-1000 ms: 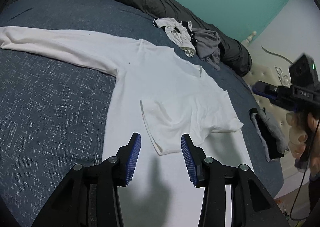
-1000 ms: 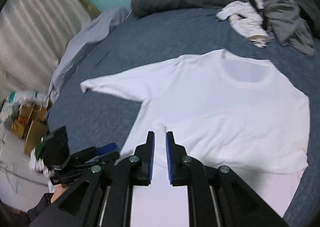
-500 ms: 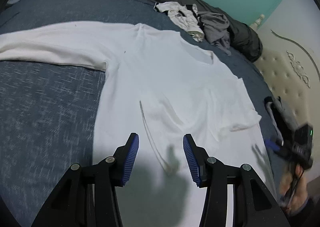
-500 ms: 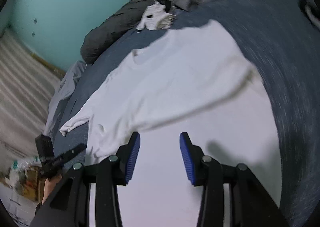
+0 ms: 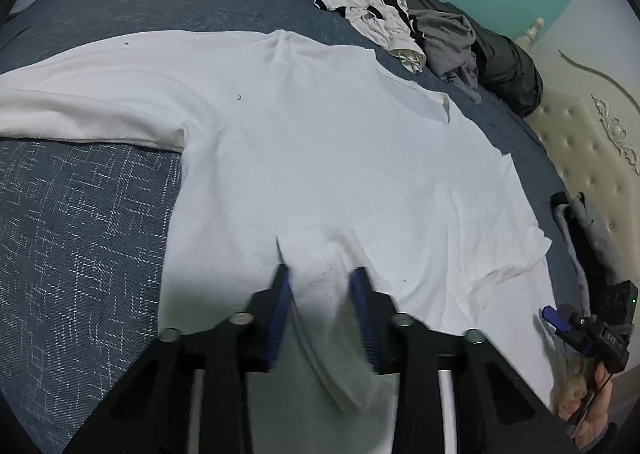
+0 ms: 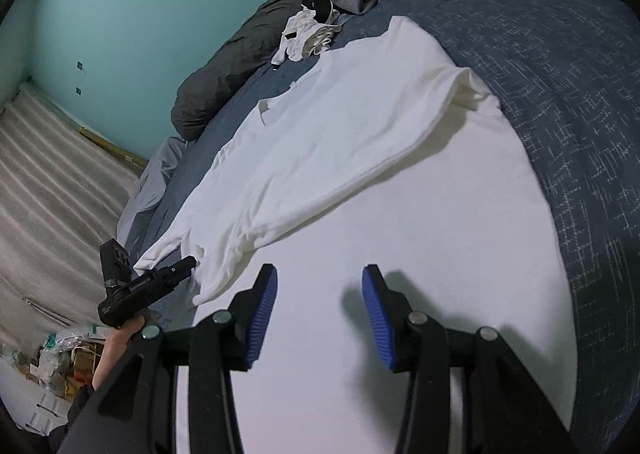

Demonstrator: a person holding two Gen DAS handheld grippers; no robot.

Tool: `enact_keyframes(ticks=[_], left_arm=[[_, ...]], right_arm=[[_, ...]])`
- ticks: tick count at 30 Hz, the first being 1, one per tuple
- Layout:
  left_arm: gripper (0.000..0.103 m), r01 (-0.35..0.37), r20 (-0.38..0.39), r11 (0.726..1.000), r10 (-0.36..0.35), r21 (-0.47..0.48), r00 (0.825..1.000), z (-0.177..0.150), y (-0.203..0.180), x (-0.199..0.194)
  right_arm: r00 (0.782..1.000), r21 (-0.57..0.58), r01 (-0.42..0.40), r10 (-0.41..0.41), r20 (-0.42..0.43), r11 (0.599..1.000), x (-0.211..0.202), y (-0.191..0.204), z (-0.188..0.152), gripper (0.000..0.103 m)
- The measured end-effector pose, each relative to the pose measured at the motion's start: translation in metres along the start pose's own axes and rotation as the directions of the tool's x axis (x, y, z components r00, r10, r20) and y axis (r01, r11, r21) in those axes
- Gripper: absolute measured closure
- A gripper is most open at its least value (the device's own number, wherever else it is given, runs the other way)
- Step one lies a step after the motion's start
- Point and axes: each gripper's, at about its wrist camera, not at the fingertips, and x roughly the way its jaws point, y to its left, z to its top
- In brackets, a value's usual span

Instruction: Fold clothes

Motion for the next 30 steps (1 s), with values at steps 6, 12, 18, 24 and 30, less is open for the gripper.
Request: enact_keyframes(ticks=[6,12,18,24,30], left_arm=[[0.096,0.048,0.03,0.999,-0.048,0.004,0.998,0.001,-0.007,-0.018],[0.097,0.125,0.086,0.991,-0.121,-0.038,0.989,-0.004,-0.004,-0.061],[0.099,0.123,0.059,0.98,-0.116,-0.155,0.992,-0.014,0.031,-0.061],[0.099,0.117,0.029,0.981,-0.114,-0.157,0.993,-0.019,0.033,-0.049],[0.09,0.056,0.023,0.989,-0.054,-0.14,0.998,-0.026,0.035,-0.059]], right_arm=[[1.0,0.016,0.024,-0.024,-0.002,1.0,0.0,-0.007,-0.001,0.057],[1.0,0.006,0.019,-0.019,0.009,1.0,-0.001,-0.004,0.001,0.057],[1.0,-0.004,0.024,-0.024,0.009,1.0,0.002,-0.002,0.002,0.057],[1.0,0.002,0.023,-0.023,0.015,1.0,0.002,-0.003,0.002,0.057],[1.0,0.006,0.021,-0.022,0.012,1.0,0.004,-0.004,0.004,0.056]])
